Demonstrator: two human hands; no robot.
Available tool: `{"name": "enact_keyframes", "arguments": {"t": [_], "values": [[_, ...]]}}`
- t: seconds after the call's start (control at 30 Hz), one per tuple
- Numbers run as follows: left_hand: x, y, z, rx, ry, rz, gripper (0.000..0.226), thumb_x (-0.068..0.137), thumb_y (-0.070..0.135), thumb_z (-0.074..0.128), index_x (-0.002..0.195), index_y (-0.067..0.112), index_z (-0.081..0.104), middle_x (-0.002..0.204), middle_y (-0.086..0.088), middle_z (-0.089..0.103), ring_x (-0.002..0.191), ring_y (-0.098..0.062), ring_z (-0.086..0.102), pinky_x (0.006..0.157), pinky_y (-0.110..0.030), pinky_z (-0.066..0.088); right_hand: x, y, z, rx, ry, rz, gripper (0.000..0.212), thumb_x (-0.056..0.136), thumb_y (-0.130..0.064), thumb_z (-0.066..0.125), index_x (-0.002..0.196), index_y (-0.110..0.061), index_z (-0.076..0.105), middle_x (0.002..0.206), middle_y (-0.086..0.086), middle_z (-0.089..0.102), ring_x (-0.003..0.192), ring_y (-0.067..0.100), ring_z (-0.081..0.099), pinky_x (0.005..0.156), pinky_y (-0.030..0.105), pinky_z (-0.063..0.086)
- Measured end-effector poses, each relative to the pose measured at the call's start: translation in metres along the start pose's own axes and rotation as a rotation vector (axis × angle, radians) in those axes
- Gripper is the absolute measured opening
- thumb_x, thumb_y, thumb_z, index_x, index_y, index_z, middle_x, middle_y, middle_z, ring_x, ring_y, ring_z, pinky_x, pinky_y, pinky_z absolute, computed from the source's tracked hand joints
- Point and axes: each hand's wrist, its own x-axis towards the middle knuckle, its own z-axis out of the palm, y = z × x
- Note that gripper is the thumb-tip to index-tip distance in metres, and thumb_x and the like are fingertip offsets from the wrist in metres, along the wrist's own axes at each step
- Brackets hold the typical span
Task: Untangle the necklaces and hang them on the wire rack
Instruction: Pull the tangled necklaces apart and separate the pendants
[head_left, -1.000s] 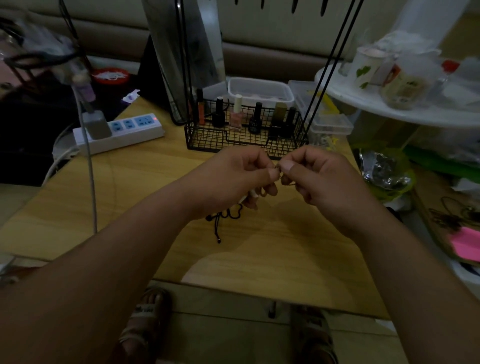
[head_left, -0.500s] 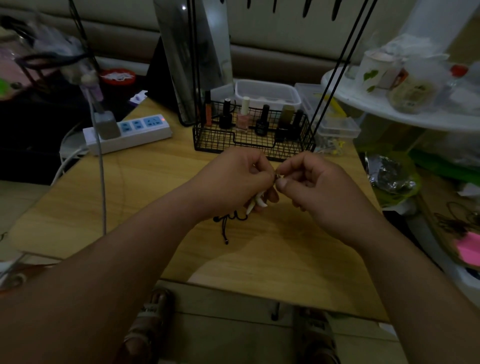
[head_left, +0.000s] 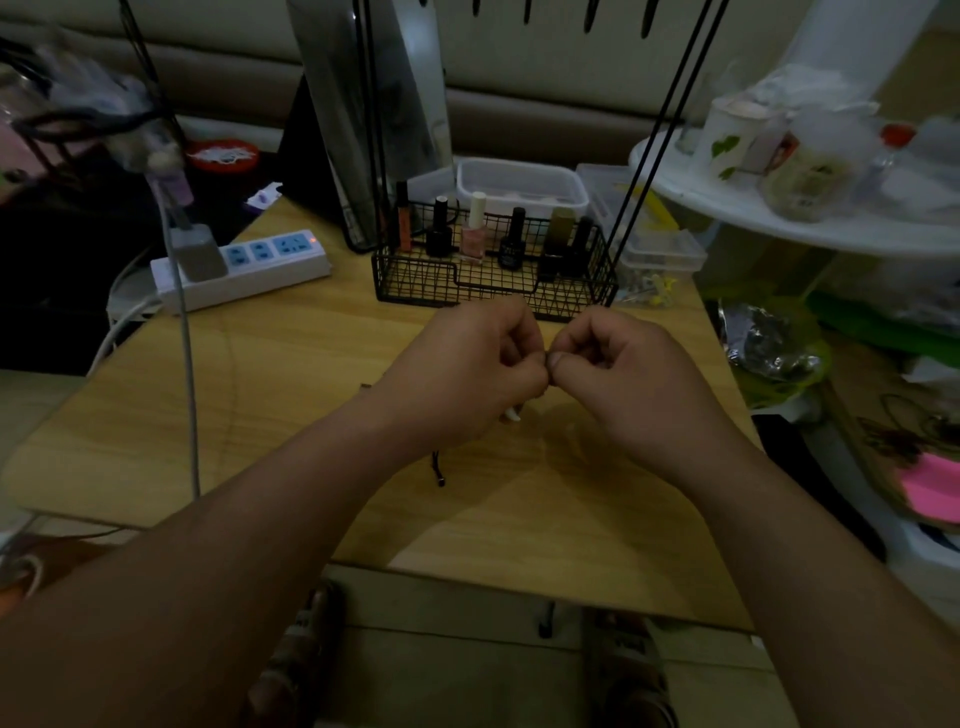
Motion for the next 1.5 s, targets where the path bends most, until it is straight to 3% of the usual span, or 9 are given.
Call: {"name": "enact_keyframes", "arguments": {"t": [0.17,0.27,0.47,0.63,0.77,0.9,1.1,1.23,1.5], "values": [[0.000,0.002,0.005,-0.033,0.016,0.030,0.011,0.089,0.024,0.073,0.088,0.025,0.062,0.082,0.008,0.070,0.066,-0.005,0.065,0.057,-0.030,0.056,0.000,-0.003,-0.003,0.311,-0.084,0.207,0.012,0.096,-0.015,0.057,0.087,-0.012,0.065,0.060,-0.010,0.060,0.056,0.009,0.047,0.049,0.025,0.034],[0.002,0.003,0.005,-0.148,0.008,-0.008,0.011,0.093,0.016,0.071,0.088,0.021,0.062,0.084,0.004,0.071,0.065,-0.012,0.069,0.058,-0.032,0.060,-0.001,-0.005,-0.006,0.416,-0.179,0.292,0.019,0.100,-0.019,0.049,0.092,-0.009,0.064,0.064,-0.005,0.061,0.055,0.011,0.046,0.048,0.026,0.032],[0.001,0.004,0.002,-0.230,-0.021,-0.102,0.006,0.097,0.017,0.067,0.092,0.016,0.066,0.077,-0.004,0.073,0.064,-0.013,0.066,0.062,-0.038,0.062,-0.002,-0.003,-0.007,0.254,-0.203,0.211,0.017,0.105,-0.027,0.053,0.101,-0.016,0.066,0.085,0.004,0.075,0.059,0.010,0.051,0.053,0.027,0.039],[0.000,0.004,0.000,-0.240,-0.044,-0.148,0.006,0.097,0.022,0.067,0.093,0.018,0.066,0.079,-0.001,0.076,0.065,-0.019,0.070,0.069,-0.052,0.063,-0.002,-0.002,-0.011,0.159,-0.145,0.106,0.008,0.099,-0.019,0.062,0.096,-0.016,0.068,0.080,-0.001,0.075,0.055,0.000,0.053,0.055,0.022,0.040],[0.000,0.007,0.001,-0.266,-0.100,-0.148,0.005,0.095,0.017,0.066,0.092,0.017,0.064,0.084,-0.006,0.077,0.075,-0.029,0.074,0.073,-0.059,0.062,-0.001,-0.003,-0.009,0.298,-0.177,0.175,0.012,0.100,-0.016,0.056,0.094,-0.009,0.064,0.074,0.000,0.068,0.055,0.009,0.047,0.048,0.023,0.035],[-0.002,0.008,-0.002,-0.308,-0.152,-0.157,0.005,0.096,0.013,0.064,0.093,0.015,0.062,0.088,-0.008,0.077,0.072,-0.022,0.070,0.071,-0.058,0.060,-0.001,-0.002,-0.008,0.420,-0.248,0.221,0.022,0.106,-0.023,0.050,0.093,-0.011,0.063,0.072,0.001,0.062,0.055,0.010,0.046,0.047,0.023,0.032],[-0.004,0.009,-0.010,-0.378,-0.207,-0.165,0.010,0.101,0.013,0.065,0.101,0.004,0.062,0.094,-0.012,0.077,0.070,-0.016,0.067,0.058,-0.021,0.052,0.000,0.004,-0.011,0.408,-0.261,0.168,0.028,0.105,-0.029,0.054,0.101,-0.004,0.066,0.074,0.000,0.061,0.055,0.010,0.045,0.047,0.021,0.034],[-0.004,0.009,-0.015,-0.519,-0.173,-0.189,0.007,0.099,0.005,0.063,0.094,0.008,0.060,0.086,-0.014,0.066,0.071,-0.025,0.062,0.059,-0.025,0.054,0.001,0.005,-0.014,0.435,-0.293,0.121,0.020,0.099,-0.030,0.063,0.100,-0.011,0.069,0.074,-0.001,0.059,0.054,0.008,0.040,0.047,0.021,0.031],[0.001,0.009,-0.009,-0.674,-0.004,-0.263,0.009,0.097,0.002,0.062,0.091,0.008,0.059,0.078,-0.007,0.060,0.066,-0.017,0.062,0.067,-0.037,0.062,0.003,0.004,-0.011,0.378,-0.251,0.108,0.005,0.098,-0.007,0.062,0.096,-0.011,0.064,0.060,-0.002,0.045,0.048,0.009,0.034,0.044,0.023,0.026]]}}
